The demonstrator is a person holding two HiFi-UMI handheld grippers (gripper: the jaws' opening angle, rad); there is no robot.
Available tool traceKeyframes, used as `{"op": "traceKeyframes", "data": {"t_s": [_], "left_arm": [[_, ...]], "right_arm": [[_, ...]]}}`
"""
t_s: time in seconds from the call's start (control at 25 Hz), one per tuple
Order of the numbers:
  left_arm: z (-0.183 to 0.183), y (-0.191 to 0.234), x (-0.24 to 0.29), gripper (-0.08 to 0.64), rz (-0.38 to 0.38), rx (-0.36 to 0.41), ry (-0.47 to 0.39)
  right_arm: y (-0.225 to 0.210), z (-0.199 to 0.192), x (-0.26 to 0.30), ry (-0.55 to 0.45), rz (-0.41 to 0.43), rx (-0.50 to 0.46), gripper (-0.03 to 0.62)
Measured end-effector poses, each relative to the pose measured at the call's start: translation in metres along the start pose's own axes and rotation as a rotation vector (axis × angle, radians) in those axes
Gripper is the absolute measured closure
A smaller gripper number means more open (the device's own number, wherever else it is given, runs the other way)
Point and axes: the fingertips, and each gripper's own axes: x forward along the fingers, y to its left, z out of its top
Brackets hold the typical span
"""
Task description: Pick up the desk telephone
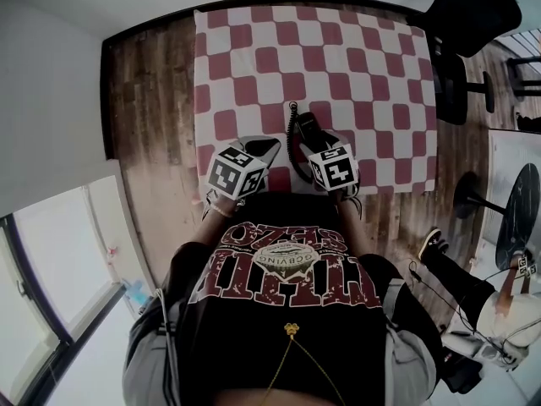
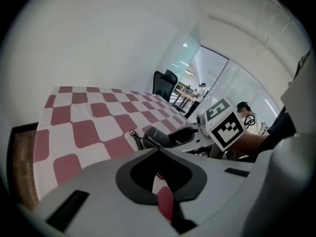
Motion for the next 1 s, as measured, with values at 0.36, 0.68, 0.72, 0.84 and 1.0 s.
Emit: {"op": "traceKeyframes", "data": {"t_s": [0.36,0.68,0.72,0.84,1.0], "left_arm": [[-0.003,-0.001,0.003,0.552,-0.012,-0.012,0.011],[-0.004,0.002,0.004,0.552,-0.021,-0.036,0.014],[-0.005,0.001,0.004,0.552,-0.025,-0.038,0.016],[-0.006,0.000,0.006,0.552,-0.034,-0.040,0.026],[-0.008,0.001,0.007,0.552,-0.044,-0.055,0.028]], "right_arm": [[-0.005,-0.007,0.013,0.035,-0.036,-0.006,0.318],[-0.004,-0.012,0.029,0.027,0.013,0.072,0.315],[-0.004,-0.013,0.031,0.025,0.017,0.082,0.312],[-0.005,-0.014,0.033,0.023,-0.017,0.066,0.310],[-0.007,-0.014,0.033,-0.001,-0.064,0.024,0.308]]}}
